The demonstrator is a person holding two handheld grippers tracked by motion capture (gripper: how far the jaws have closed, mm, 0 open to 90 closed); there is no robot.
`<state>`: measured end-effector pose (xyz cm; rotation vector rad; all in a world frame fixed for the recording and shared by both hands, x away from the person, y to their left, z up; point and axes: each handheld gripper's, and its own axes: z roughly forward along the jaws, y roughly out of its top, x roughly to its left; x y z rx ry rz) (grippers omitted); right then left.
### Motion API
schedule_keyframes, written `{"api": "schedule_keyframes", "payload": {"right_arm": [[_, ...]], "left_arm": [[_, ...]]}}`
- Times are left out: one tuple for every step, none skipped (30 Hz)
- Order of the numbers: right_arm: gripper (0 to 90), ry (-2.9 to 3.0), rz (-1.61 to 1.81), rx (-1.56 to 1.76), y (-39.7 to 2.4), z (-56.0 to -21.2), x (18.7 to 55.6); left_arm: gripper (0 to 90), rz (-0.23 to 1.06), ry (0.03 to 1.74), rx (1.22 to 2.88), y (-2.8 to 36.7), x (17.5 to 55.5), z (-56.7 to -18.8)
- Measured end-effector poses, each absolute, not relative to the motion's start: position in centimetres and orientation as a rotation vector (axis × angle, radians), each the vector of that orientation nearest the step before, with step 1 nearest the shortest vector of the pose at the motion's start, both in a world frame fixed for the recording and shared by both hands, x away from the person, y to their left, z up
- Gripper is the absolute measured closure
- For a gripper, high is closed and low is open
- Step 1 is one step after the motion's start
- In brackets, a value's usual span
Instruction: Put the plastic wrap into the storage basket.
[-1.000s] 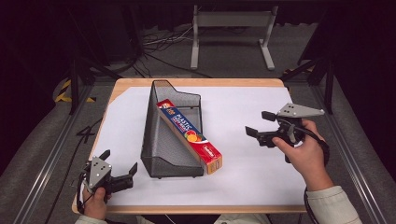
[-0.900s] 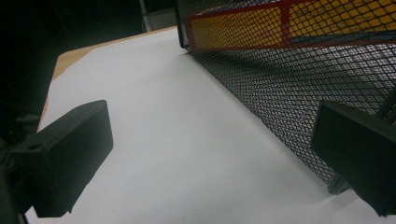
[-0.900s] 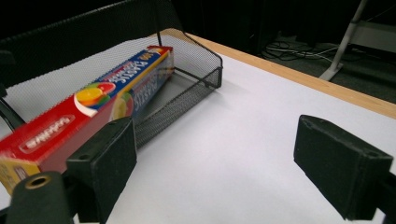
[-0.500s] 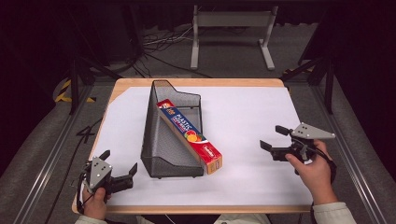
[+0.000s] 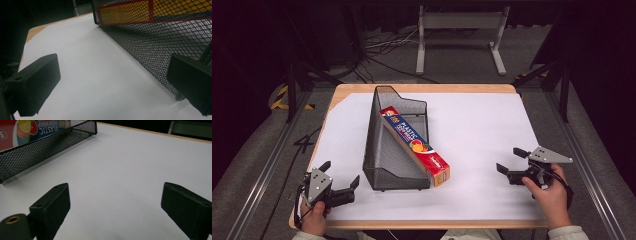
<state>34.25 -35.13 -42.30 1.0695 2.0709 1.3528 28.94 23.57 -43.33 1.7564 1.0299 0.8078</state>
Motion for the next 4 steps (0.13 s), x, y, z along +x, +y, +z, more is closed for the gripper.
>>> {"api": "schedule_keyframes", "payload": {"right_arm": [[7.7,2.071,1.353,1.07,-35.13,-42.3,34.25],[7.6,2.073,1.362,1.08,-35.18,-42.54,34.22],[7.0,2.078,1.37,1.085,-35.2,-42.76,34.22],[5.3,2.081,1.379,1.09,-35.2,-42.95,34.23]], "left_arm": [[0.0,0.808,1.029,1.757,23.56,28.96,-43.34],[0.0,0.807,1.03,1.758,23.55,28.98,-43.35],[0.0,0.806,1.03,1.757,23.53,28.98,-43.36],[0.0,0.808,1.03,1.757,23.53,28.97,-43.35]]}}
